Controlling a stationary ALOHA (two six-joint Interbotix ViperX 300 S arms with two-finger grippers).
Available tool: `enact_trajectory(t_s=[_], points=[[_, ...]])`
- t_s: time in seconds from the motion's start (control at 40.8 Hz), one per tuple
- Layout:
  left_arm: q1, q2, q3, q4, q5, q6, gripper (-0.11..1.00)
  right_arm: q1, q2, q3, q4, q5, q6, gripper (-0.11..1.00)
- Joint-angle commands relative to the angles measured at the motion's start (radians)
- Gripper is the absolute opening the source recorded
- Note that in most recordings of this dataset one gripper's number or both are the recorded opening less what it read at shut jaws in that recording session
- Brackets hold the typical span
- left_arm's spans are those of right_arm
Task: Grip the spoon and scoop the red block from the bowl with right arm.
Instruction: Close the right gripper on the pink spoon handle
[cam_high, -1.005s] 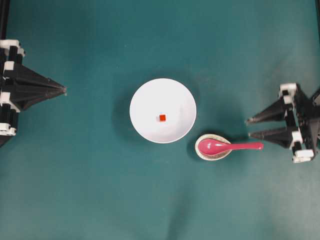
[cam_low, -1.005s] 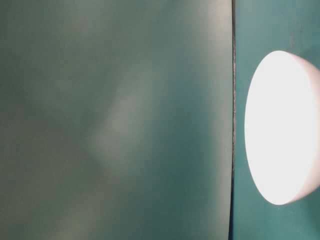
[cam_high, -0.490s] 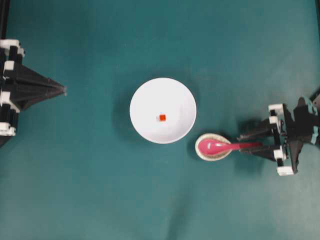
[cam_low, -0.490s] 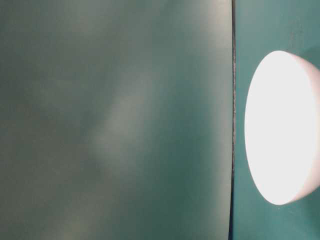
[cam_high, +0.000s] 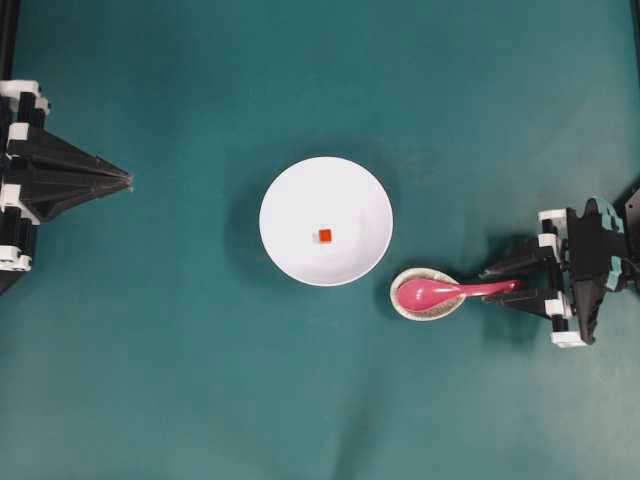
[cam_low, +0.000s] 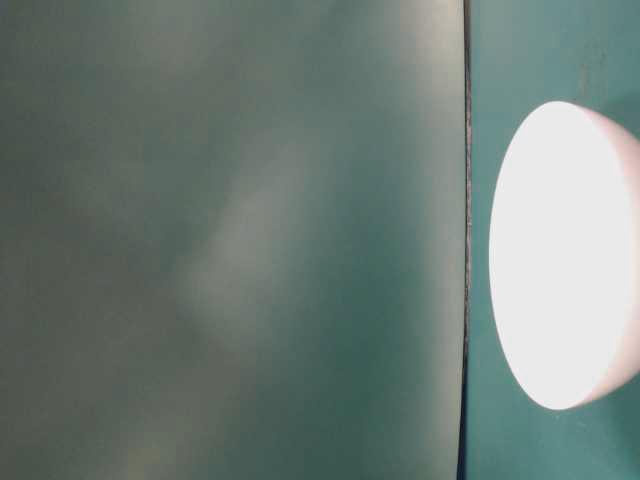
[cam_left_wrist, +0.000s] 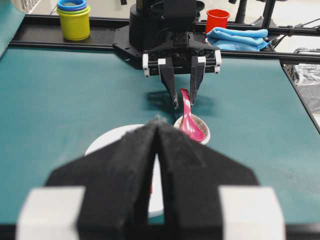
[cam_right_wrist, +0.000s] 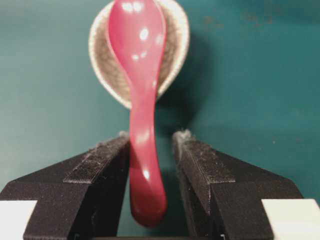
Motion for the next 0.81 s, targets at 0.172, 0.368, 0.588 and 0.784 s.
enact_trajectory(t_s=[0.172,0.368,0.588,0.784], points=[[0.002,0.003,-0.031,0.002,0.011,0.000,0.00,0.005,-0.005,-0.020,0.002,-0.003,-0.023,0.44],[0.003,0.002,-0.031,0.002,0.014,0.000,0.00,0.005,-0.005,-0.021,0.003,-0.003,-0.041,0.44],[0.002,0.002,-0.031,0.002,0.026,0.000,0.00,0.005,-0.005,-0.021,0.008,-0.026,-0.052,0.41],[0.002,0.002,-0.031,0.002,0.028,0.000,0.00,0.005,-0.005,-0.021,0.006,-0.029,-0.052,0.34]])
